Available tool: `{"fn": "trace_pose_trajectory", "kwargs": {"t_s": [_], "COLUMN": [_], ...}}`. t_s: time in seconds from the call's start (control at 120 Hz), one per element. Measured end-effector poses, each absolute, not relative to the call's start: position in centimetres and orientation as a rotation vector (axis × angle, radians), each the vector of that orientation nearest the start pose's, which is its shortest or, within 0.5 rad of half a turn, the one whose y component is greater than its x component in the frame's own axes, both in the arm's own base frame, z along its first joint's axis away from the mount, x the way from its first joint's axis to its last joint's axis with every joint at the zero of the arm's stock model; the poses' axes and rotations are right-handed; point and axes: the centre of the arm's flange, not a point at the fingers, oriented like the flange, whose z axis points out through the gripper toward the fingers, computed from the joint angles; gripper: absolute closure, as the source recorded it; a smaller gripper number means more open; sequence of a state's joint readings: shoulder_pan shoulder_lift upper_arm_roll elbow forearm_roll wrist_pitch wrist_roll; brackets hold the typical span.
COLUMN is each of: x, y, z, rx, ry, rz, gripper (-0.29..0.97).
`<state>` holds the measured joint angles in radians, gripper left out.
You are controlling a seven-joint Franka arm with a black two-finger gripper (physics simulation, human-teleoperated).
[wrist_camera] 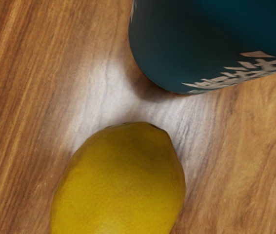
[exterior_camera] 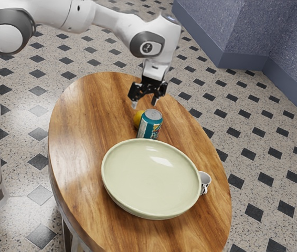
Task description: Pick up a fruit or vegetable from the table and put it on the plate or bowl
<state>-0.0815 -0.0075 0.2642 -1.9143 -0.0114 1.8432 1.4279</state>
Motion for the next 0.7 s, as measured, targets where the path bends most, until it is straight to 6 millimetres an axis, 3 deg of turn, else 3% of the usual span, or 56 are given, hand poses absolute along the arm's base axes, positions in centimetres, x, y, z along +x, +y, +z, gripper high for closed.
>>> {"fn": "trace_pose_trajectory", "kwargs": {"t_s": [0.7], "x": [54.1], "y": [9.0], "z": [44.5], "rx": [-2.573], "ry": [1.936], "rz": [0.12], "gripper": [0.0]}}
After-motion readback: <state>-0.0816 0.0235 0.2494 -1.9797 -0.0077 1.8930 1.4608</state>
